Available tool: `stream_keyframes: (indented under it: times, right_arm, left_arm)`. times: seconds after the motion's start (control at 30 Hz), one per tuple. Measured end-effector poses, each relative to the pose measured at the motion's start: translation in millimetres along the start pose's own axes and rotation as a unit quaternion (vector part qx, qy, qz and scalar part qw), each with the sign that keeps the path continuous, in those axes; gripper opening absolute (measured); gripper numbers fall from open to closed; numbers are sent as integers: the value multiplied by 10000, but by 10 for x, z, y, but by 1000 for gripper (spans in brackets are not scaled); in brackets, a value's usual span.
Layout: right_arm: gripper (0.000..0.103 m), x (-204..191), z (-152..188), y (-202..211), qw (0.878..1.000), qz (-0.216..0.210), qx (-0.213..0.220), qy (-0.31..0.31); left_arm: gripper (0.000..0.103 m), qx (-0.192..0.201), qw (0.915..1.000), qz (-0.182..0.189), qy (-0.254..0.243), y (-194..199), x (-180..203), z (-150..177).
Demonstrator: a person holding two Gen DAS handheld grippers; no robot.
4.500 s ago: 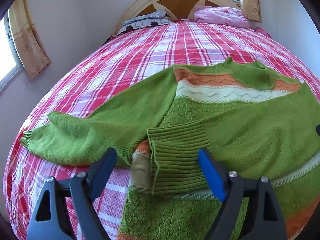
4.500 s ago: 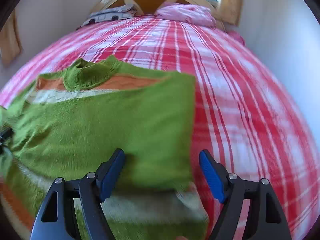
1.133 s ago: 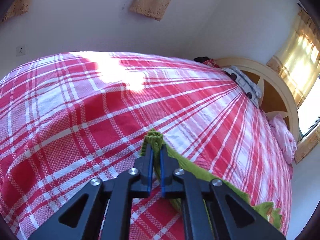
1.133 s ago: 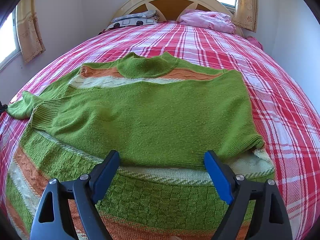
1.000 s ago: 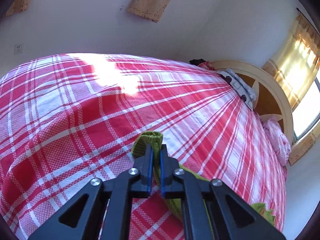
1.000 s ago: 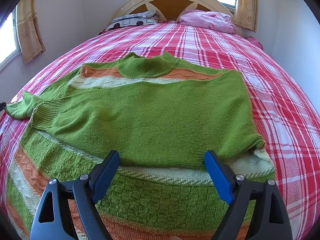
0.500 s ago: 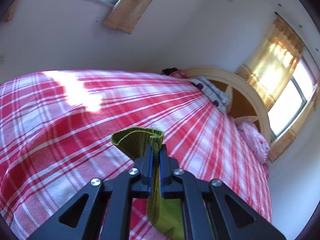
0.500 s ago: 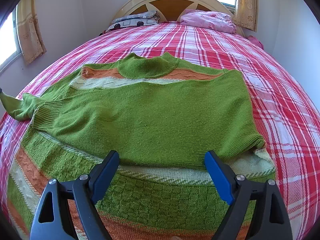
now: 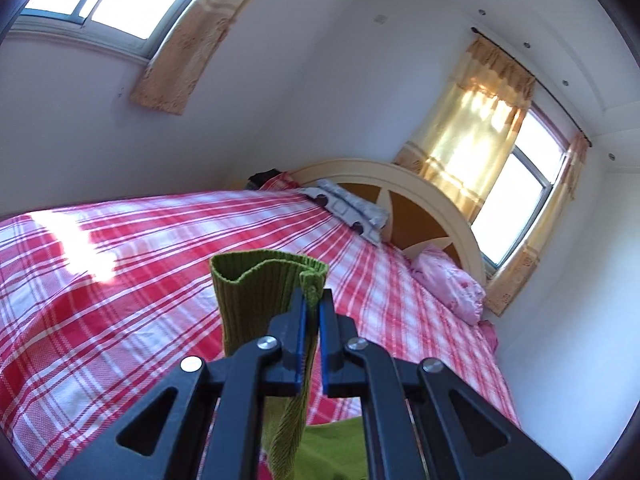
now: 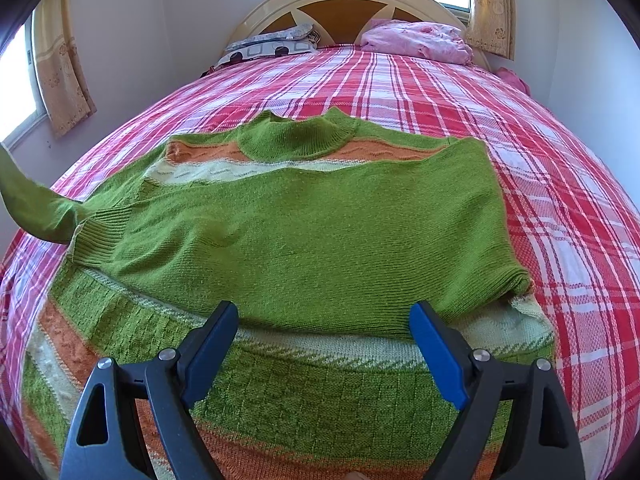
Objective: Fold small clothes
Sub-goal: 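Lift the cuff with the left gripper, fold the sleeve across the body, release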
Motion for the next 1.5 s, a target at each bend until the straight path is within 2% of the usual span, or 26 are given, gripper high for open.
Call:
stream_keyframes:
  times: [0.13, 0.37, 0.6, 0.93, 1.1, 1.33, 1.4, 1.5]
  right_arm:
    - [88, 20, 1, 17, 10000, -54, 43, -37]
    - [88, 245, -67, 241, 9964, -451, 374, -607]
    - [88, 486, -83, 572, 9975, -403, 444, -372]
    - [88, 1062, 339, 1042, 9976, -83, 505, -473]
    - [88, 1199, 614, 1062, 9974, -66, 384, -599]
    - [88, 1233, 870, 894, 9966, -184, 122, -797]
    - [88, 1190, 872, 906, 9970, -158, 161, -741]
    - [88, 1141, 892, 915, 9962, -344, 210, -773]
  left_arm:
    - [6, -31, 9992, 382, -117, -33, 327, -35]
    - [6, -309, 9947, 813, -548, -95, 930, 219]
    - [6, -660, 9869, 1238, -797, -224, 1481, 527]
    - [6, -1114, 9788, 1509, -817, -386, 2015, 969]
    - [6, -1323, 9721, 1752, -821, -379, 2333, 1248]
    - [6, -1806, 9603, 1813, -1107, -440, 2674, 2062]
    - [6, -1976, 9562, 1795, -1197, -485, 2748, 2336]
    - [6, -2212, 9495, 1663, -1478, -563, 2852, 2786]
Point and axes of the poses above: each gripper's, at about its wrist camera, not at the fingertips, and y roughly against the way its jaws point, x to its right, z to its underside, the point moved 5 cm from there along -y, roughly the way its jaws point, and after that the axes turned 6 degrees about y, right-handed, at the moved point
